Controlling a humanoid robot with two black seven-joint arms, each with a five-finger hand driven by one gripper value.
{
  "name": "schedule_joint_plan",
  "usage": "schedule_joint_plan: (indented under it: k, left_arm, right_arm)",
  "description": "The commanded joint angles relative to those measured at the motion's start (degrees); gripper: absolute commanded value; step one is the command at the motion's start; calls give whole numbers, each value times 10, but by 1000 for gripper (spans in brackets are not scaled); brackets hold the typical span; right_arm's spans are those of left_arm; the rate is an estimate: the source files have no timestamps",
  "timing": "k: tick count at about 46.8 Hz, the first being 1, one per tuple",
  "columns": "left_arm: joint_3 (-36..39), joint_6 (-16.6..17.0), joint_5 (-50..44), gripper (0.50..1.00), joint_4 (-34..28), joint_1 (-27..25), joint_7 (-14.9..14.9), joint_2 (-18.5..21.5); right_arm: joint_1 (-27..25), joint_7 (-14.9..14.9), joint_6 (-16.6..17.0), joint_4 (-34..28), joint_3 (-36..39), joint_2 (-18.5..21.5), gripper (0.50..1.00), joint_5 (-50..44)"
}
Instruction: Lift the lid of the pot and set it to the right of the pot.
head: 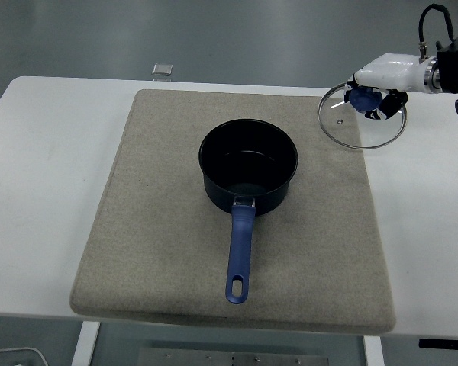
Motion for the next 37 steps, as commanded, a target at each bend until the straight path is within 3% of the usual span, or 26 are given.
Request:
schedule_joint_plan:
  k: [1,37]
  left_arm:
    - [0,0,0,1000,0,0,0,0]
    - [0,0,0,1000,0,0,0,0]
  right_arm:
    - [-7,0,-3,0,0,5,500,0]
    - [-22,0,-8,5,-1,14,500,15]
